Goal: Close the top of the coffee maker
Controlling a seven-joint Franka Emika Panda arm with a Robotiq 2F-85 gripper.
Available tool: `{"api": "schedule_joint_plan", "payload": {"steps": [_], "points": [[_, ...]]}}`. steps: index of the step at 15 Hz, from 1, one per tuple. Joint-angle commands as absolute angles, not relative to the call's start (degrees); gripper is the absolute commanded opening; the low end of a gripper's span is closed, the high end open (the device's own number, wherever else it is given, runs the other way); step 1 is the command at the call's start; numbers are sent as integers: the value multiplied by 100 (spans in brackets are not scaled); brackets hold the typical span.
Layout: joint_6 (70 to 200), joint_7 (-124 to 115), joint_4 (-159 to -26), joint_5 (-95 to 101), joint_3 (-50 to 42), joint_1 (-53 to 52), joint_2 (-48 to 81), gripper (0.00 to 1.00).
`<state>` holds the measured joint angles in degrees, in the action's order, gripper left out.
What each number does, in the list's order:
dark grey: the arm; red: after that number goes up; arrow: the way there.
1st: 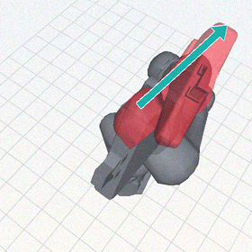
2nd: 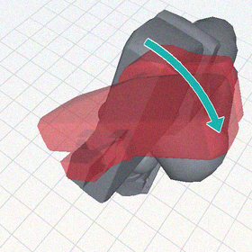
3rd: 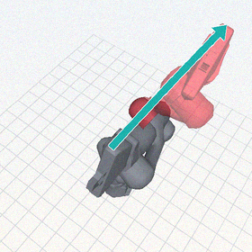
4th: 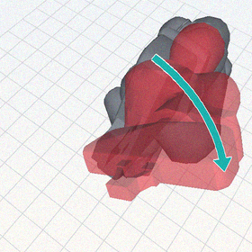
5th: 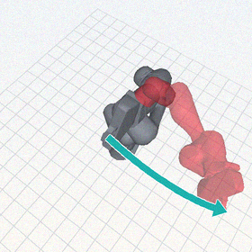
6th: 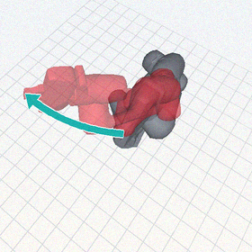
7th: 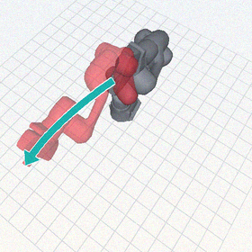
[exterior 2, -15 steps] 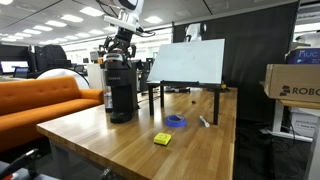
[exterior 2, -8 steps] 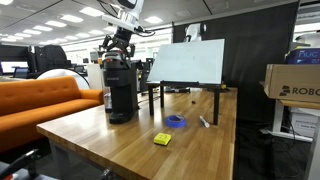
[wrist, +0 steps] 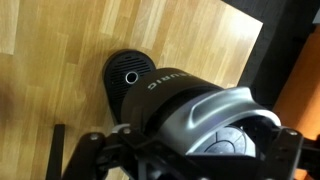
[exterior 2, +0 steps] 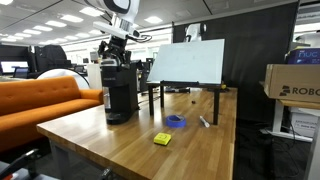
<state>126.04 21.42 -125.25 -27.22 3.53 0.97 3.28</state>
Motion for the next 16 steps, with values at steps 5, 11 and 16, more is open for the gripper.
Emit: {"api": "schedule_joint_plan", "payload": {"steps": [5, 11, 16], "points": [[14160, 1831, -13783, -3595, 305, -110, -440, 100], [14830, 1370, -14235, -3692, 280, -228, -804, 100], [15166, 930, -14516, -3661, 231, -276, -1157, 100]]}}
